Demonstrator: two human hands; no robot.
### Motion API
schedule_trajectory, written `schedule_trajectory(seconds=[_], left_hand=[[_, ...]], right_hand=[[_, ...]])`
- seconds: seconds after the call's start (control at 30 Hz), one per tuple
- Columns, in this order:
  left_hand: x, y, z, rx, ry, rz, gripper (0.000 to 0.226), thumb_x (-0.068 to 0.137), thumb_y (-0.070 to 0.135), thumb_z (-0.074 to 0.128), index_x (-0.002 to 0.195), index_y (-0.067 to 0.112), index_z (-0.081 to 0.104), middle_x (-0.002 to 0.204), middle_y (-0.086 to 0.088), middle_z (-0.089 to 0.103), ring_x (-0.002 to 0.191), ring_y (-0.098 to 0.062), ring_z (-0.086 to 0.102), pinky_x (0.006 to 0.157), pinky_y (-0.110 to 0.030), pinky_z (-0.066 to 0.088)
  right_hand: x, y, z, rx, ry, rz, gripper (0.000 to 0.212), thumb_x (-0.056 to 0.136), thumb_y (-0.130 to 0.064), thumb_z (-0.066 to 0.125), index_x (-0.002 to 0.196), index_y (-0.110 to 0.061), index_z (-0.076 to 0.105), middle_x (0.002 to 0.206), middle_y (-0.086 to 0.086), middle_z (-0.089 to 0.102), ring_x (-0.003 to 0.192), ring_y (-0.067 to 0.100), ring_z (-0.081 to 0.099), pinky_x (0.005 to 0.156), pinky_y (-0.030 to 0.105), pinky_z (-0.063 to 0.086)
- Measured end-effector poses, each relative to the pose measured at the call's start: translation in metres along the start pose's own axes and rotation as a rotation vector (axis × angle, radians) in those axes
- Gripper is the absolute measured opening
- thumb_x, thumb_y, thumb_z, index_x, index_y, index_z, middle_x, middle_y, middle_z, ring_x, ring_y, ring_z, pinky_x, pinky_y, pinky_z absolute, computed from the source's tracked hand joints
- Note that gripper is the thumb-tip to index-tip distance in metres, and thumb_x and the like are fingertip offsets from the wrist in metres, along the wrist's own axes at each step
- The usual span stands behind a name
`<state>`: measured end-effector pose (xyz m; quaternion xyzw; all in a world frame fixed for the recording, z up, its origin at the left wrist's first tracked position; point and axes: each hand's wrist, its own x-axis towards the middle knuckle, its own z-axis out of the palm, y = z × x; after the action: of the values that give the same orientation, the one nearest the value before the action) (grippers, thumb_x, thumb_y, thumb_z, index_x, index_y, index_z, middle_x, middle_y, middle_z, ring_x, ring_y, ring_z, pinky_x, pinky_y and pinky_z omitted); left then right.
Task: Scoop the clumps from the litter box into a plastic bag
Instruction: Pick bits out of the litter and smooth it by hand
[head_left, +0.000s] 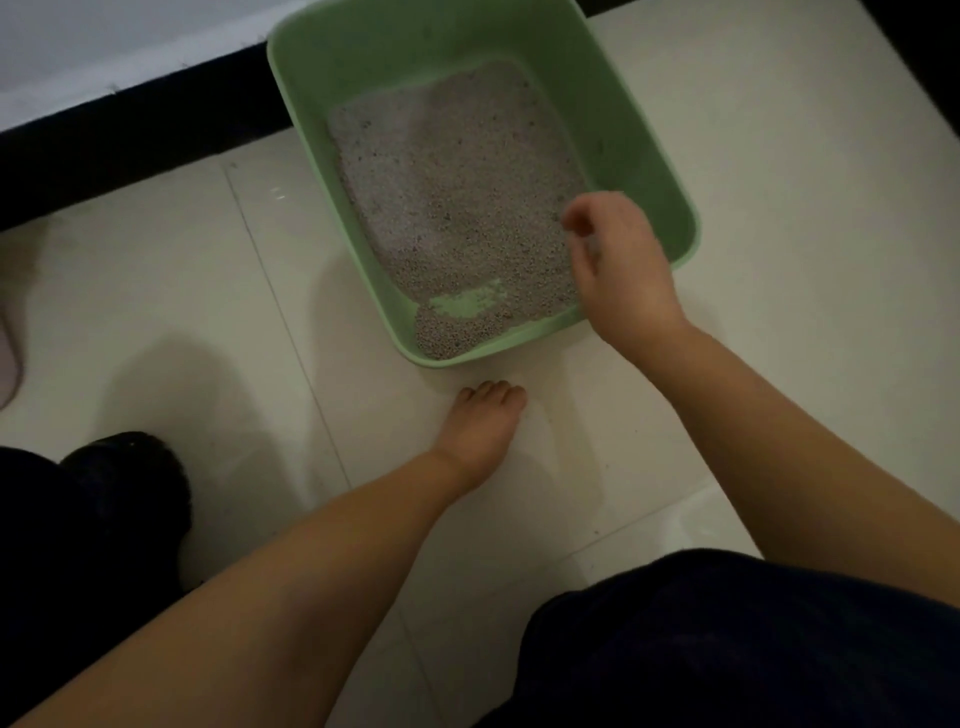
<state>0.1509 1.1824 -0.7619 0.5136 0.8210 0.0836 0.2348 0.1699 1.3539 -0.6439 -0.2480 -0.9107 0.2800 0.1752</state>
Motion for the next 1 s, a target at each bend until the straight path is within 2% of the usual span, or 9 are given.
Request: schedule_trajectory(seconds=[0.1, 0.17, 0.27, 0.4, 0.5, 0.6, 0.73, 0.8, 1.0], left_hand=[[0.006, 0.005, 0.002, -0.017, 0.008, 0.048, 0.027, 0.068, 0.004, 0.070, 0.095, 0.010, 0.065, 0.085, -0.012, 0.063, 0.078, -0.031, 0.063, 0.067, -0.036, 0.048], [0.012, 0.014, 0.000, -0.064, 0.014, 0.066, 0.026, 0.077, 0.006, 0.062, 0.103, 0.011, 0.063, 0.096, -0.013, 0.060, 0.092, -0.032, 0.059, 0.076, -0.038, 0.044], [0.023, 0.021, 0.000, -0.071, 0.020, 0.031, 0.024, 0.091, 0.019, 0.050, 0.113, 0.015, 0.059, 0.113, -0.010, 0.054, 0.112, -0.029, 0.046, 0.089, -0.037, 0.033], [0.027, 0.020, 0.001, -0.056, 0.039, 0.049, 0.015, 0.090, 0.020, 0.054, 0.100, 0.012, 0.062, 0.107, -0.010, 0.057, 0.108, -0.028, 0.048, 0.087, -0.038, 0.033], [0.026, 0.023, -0.002, -0.054, 0.012, 0.047, 0.010, 0.084, 0.019, 0.057, 0.083, 0.012, 0.064, 0.089, -0.010, 0.061, 0.091, -0.029, 0.057, 0.077, -0.037, 0.041], [0.029, 0.025, -0.002, 0.007, 0.053, 0.080, 0.023, 0.077, 0.027, 0.043, 0.067, 0.018, 0.062, 0.071, -0.001, 0.060, 0.071, -0.023, 0.062, 0.063, -0.027, 0.046], [0.030, 0.024, -0.005, 0.015, 0.005, 0.104, 0.019, 0.081, 0.020, 0.047, 0.077, 0.011, 0.063, 0.082, -0.009, 0.061, 0.084, -0.029, 0.060, 0.071, -0.035, 0.045], [0.025, 0.020, -0.006, -0.040, 0.028, 0.059, 0.020, 0.080, 0.020, 0.045, 0.075, 0.008, 0.060, 0.079, -0.013, 0.060, 0.077, -0.032, 0.061, 0.066, -0.035, 0.048], [-0.017, 0.042, -0.061, -0.391, 0.260, 0.242, 0.020, 0.088, 0.011, 0.042, 0.080, -0.001, 0.055, 0.076, -0.015, 0.053, 0.076, -0.021, 0.040, 0.070, -0.027, 0.033]], right_hand=[[-0.009, 0.003, -0.001, 0.034, 0.048, 0.023, 0.016, 0.089, -0.007, 0.051, 0.103, -0.004, 0.058, 0.096, 0.005, 0.056, 0.087, 0.014, 0.051, 0.076, 0.015, 0.035], [-0.041, 0.012, -0.003, 0.081, 0.112, 0.078, 0.011, 0.088, -0.006, 0.053, 0.096, -0.004, 0.060, 0.087, 0.000, 0.054, 0.076, 0.005, 0.044, 0.069, 0.014, 0.032], [-0.109, 0.040, 0.016, 0.043, -0.105, 0.243, 0.005, 0.087, -0.007, 0.058, 0.090, -0.007, 0.062, 0.083, 0.004, 0.056, 0.074, 0.016, 0.052, 0.066, 0.018, 0.032], [-0.164, 0.063, 0.049, 0.010, -0.309, 0.440, 0.014, 0.089, -0.014, 0.058, 0.100, -0.006, 0.063, 0.095, 0.008, 0.059, 0.093, 0.025, 0.054, 0.075, 0.023, 0.036], [-0.172, 0.062, 0.060, -0.035, -0.298, 0.426, 0.019, 0.088, -0.016, 0.062, 0.104, -0.006, 0.063, 0.100, 0.010, 0.060, 0.095, 0.025, 0.053, 0.077, 0.024, 0.038], [-0.167, 0.062, 0.065, -0.079, -0.288, 0.358, 0.020, 0.083, -0.016, 0.067, 0.099, -0.005, 0.065, 0.094, 0.012, 0.062, 0.087, 0.029, 0.056, 0.074, 0.032, 0.044], [-0.155, 0.060, 0.076, -0.149, -0.252, 0.275, 0.016, 0.080, -0.020, 0.067, 0.091, -0.008, 0.066, 0.084, 0.012, 0.061, 0.075, 0.029, 0.056, 0.063, 0.034, 0.045], [-0.151, 0.059, 0.080, -0.177, -0.236, 0.246, 0.016, 0.082, -0.024, 0.059, 0.085, -0.010, 0.066, 0.079, 0.010, 0.061, 0.071, 0.029, 0.056, 0.060, 0.033, 0.043], [-0.148, 0.058, 0.079, -0.211, -0.270, 0.210, 0.026, 0.084, -0.022, 0.044, 0.077, -0.005, 0.063, 0.073, 0.014, 0.059, 0.066, 0.033, 0.057, 0.056, 0.032, 0.042]])
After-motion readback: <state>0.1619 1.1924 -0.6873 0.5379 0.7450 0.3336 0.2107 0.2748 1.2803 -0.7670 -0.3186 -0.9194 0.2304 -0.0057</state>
